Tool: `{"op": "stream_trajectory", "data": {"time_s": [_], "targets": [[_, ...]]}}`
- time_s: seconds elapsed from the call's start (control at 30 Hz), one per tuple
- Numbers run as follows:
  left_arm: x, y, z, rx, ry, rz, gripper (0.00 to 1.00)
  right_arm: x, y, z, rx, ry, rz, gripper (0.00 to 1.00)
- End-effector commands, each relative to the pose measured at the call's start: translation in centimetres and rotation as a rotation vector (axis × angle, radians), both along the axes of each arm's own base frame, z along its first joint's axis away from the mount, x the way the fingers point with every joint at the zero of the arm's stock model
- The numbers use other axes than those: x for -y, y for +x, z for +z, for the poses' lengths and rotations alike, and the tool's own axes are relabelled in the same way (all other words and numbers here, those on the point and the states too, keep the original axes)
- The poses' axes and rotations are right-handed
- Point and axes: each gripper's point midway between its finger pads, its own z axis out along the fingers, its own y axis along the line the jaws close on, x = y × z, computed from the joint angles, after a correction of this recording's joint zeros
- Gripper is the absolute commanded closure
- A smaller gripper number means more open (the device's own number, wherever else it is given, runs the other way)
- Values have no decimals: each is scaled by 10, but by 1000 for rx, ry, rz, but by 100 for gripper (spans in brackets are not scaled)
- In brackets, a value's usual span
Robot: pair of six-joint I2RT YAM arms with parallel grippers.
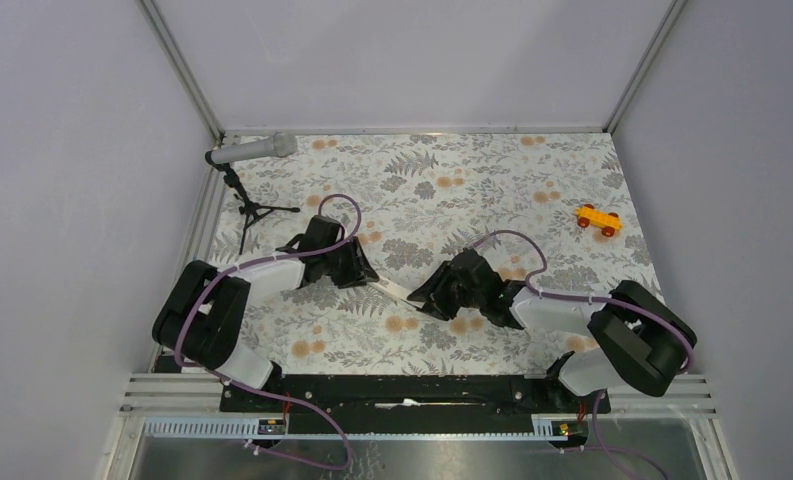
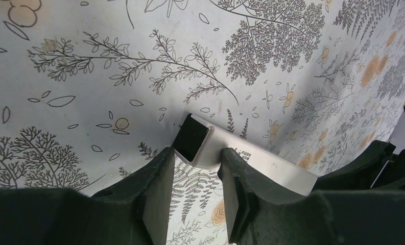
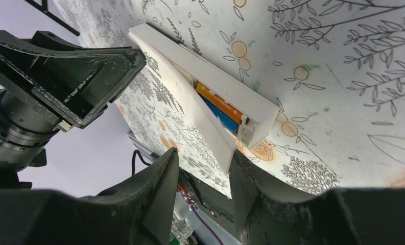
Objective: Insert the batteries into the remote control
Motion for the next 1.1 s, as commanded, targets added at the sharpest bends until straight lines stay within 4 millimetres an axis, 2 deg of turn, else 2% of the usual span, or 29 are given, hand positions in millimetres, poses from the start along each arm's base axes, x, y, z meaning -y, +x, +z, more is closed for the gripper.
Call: {"op": "stream_trajectory", "data": {"time_s": [0.0,0.13,0.3,0.43,0.53,0.7,0.87,1.0,1.07], "targets": [[-43,-50,-60,-205,243,-3,62,3,-1,20,-33,-46,29,53],[-43,-51,-62,-210,245,-4,62,11,-5,26,-16,-92,46,53],[-43,-50,-62,-210,245,-2,62,30,-11,9,-60,-179,24,52],[-44,-50,-61,-207,248,-1,62,40,-6,2,-47,-240,1,47],[-44,-50,-61,-207,248,-2,62,40,1,-3,-26,-274,14,46],[-43,-49,-60,-203,246,-3,62,29,18,-3,34,-272,30,49],[-43,-47,-59,-196,247,-6,63,30,22,-14,32,-310,32,62],[-41,-45,-56,-186,243,-9,64,36,14,-28,-10,-357,63,75],[-41,-44,-54,-184,241,-11,65,39,10,-33,-20,-369,75,79]]}}
